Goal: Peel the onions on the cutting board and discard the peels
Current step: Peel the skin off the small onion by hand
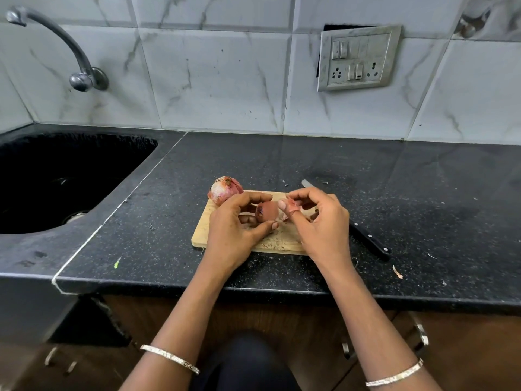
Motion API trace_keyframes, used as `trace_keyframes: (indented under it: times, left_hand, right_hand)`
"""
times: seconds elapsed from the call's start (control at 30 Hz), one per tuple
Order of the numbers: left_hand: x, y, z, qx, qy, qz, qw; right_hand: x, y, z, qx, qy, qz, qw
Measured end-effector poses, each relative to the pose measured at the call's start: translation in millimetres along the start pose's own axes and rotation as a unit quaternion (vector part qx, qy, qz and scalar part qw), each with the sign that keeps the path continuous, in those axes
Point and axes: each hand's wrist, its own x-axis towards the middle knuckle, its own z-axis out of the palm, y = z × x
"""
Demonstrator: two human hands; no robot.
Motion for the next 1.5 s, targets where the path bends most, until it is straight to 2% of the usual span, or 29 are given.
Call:
trace_keyframes:
  times: [0.23,0.3,0.43,0.5,0.83,1.1,1.3,1.5]
  left_hand:
    - [-0.3,-1.4,-0.4,0.024,0.025,0.007,0.999]
    - [0.0,-1.0,0.5,0.015,0.035,0.001,0.999]
    - [-0.1,-2.0,0.7,0.017,0.045,-0.005,0.999]
    - [-0.7,-1.6,0.6,0.014,0.045,-0.008,0.999]
    - [-1.1,2.8,0.9,0.036,0.044,0.009,0.998]
    - [-1.7,1.8,-0.2,0.054,0.045,0.023,0.997]
    - [-3.4,5.4,-0.8,0.054,0.03,0.034,0.997]
    - [-3.8,7.2,-1.9,0.063,0.019,0.036,0.997]
  right_hand:
    - [-2.3,-1.0,0.9,0.028,-0.058,-0.034,0.997]
    - [-1.8,-1.4,0.5,0.013,-0.038,-0.018,0.999]
    - [1.3,-0.3,-0.6,0.0,0.054,0.037,0.998]
    - [1.1,1.5,0.8,0.0,0.063,0.047,0.997]
    - [1.9,4.1,3.2,-0.025,-0.021,0.006,0.999]
    - [-1.8,-0.9,5.1,0.037,-0.054,-0.062,0.996]
    - [-0.7,3.1,5.2,0.099,-0.042,-0.031,0.994]
    - [0.0,5.4,4.5,0.088,-0.047,-0.034,0.994]
